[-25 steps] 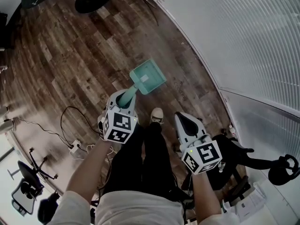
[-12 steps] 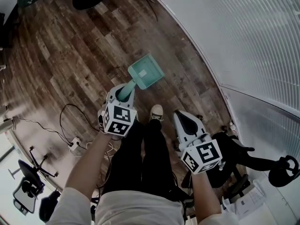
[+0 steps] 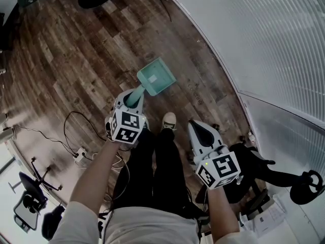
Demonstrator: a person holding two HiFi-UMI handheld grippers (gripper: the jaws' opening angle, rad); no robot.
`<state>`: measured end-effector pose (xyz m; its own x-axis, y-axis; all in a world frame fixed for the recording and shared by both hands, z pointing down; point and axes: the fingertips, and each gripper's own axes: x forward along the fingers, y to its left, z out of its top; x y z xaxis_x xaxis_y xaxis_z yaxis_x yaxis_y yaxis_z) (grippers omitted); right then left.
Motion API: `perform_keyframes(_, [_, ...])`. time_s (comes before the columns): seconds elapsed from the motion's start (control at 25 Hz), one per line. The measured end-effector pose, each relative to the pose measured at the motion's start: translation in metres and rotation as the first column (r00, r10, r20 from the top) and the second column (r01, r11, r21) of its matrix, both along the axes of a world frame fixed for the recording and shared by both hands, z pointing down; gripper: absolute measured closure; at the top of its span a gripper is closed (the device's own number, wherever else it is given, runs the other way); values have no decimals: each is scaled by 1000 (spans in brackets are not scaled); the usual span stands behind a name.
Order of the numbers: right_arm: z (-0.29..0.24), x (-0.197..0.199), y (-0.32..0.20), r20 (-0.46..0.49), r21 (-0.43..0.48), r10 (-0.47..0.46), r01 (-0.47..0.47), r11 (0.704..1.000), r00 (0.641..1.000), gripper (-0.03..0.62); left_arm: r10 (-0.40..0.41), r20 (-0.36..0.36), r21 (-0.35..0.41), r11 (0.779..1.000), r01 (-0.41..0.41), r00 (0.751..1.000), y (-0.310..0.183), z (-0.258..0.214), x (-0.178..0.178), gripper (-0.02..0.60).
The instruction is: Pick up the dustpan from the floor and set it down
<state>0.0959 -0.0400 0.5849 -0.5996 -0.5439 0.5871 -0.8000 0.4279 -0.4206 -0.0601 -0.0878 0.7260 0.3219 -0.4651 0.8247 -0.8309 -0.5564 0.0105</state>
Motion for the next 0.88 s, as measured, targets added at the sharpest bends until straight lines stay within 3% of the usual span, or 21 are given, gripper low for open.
perform_keyframes(0.4, [2, -2, -3, 10, 3, -2, 2, 1000, 1000, 571, -4, 6, -11, 1000, 4, 1000, 1, 10, -8, 511])
perform_keyframes(0.88, [1, -9, -4, 11, 4, -7, 7, 1000, 1000, 571, -43, 62, -43, 998, 45, 997, 22, 27, -45, 511])
